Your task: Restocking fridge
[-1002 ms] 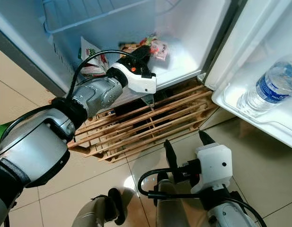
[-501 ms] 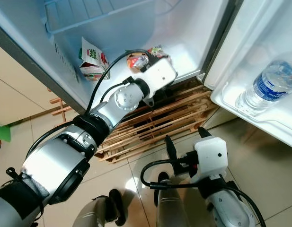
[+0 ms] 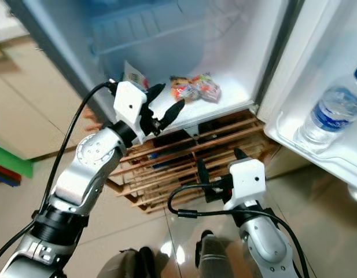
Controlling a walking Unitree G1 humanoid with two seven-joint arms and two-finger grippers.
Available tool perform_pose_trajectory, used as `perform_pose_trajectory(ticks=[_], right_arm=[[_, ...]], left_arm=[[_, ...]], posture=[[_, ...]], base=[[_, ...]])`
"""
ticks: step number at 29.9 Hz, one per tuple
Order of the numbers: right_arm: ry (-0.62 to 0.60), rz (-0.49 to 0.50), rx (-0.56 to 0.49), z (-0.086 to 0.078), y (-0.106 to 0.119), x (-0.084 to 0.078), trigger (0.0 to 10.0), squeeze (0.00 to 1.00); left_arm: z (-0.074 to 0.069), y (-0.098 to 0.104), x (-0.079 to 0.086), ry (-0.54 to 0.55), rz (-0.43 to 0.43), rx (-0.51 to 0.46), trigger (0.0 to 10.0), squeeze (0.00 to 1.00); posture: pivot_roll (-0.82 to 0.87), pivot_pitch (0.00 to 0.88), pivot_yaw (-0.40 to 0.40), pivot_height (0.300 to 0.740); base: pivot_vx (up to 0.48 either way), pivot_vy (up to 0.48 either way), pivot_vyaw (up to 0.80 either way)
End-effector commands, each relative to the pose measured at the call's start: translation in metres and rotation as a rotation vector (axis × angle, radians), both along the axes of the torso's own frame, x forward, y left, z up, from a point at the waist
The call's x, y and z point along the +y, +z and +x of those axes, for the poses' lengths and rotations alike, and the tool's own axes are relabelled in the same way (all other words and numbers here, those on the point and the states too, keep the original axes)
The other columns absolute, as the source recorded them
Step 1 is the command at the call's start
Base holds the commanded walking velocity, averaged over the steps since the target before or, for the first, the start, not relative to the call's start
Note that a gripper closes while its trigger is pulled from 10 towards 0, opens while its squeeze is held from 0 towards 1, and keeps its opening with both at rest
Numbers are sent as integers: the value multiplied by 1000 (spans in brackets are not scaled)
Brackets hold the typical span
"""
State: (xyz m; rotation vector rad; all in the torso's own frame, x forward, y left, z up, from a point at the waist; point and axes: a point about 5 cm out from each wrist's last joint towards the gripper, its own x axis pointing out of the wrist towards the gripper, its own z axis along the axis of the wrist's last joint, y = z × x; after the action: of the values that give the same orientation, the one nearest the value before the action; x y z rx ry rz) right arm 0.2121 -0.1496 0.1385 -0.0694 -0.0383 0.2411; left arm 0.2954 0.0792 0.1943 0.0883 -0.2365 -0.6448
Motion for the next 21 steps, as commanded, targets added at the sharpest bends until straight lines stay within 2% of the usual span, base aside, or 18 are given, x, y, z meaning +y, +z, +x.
perform_pose_trajectory(ticks=[1, 4, 5, 6, 8, 10, 12, 13, 14, 17, 19, 21], right_arm=[[-46, 18, 3, 5, -5, -7, 10000, 243], [-147, -2, 10, 15, -11, -21, 10000, 235], [-191, -3, 17, 19, -16, -30, 10000, 235], [-191, -3, 17, 19, -16, -30, 10000, 235], [-195, -6, 26, 21, -21, -34, 10000, 227], [-194, -13, 32, 21, -23, -35, 10000, 231], [-190, -29, 36, 22, -27, -37, 10000, 227], [-190, -29, 36, 22, -27, -37, 10000, 227], [-197, -38, 46, 23, -32, -40, 10000, 220], [-205, -36, 50, 27, -37, -43, 10000, 220], [-205, -33, 46, 31, -38, -42, 10000, 224], [-212, -13, 40, 36, -38, -40, 10000, 224]], left_arm=[[-11, -6, 15, 43, -21, 64, 10000, 0], [-21, -14, 26, 98, -28, 122, 10000, 0], [-24, -22, 37, 157, -20, 156, 10000, 0], [-24, -22, 37, 157, -20, 156, 10000, 0], [-28, -38, 54, 248, -45, 212, 10000, 0], [-33, -51, 65, 306, -2, 216, 10000, 0], [-40, -64, 78, 371, -4, 247, 10000, 0], [-40, -64, 78, 371, -4, 247, 10000, 0], [-49, -72, 92, 476, -52, 289, 10000, 0], [-58, -82, 95, 549, -84, 336, 10000, 0], [-57, -83, 93, 588, -97, 342, 10000, 0], [-51, -77, 86, 566, -85, 292, 10000, 0]], posture=[[-129, 22, 114, 740], [-116, 0, 96, 740], [-115, 0, 88, 740], [-115, 0, 88, 740], [-113, 0, 77, 740], [-108, 0, 67, 740], [-104, 0, 57, 740], [-104, 0, 57, 740], [-96, 0, 45, 740], [-93, 0, 43, 740], [-92, 0, 43, 740], [-90, 0, 44, 740]], base=[[0, 0, 0], [0, 0, 0], [0, 0, 0], [0, 0, 0], [0, 0, 0], [0, 0, 0], [0, 0, 0], [0, 0, 0], [0, 0, 0], [0, 0, 0], [0, 0, 0], [0, 0, 0]])
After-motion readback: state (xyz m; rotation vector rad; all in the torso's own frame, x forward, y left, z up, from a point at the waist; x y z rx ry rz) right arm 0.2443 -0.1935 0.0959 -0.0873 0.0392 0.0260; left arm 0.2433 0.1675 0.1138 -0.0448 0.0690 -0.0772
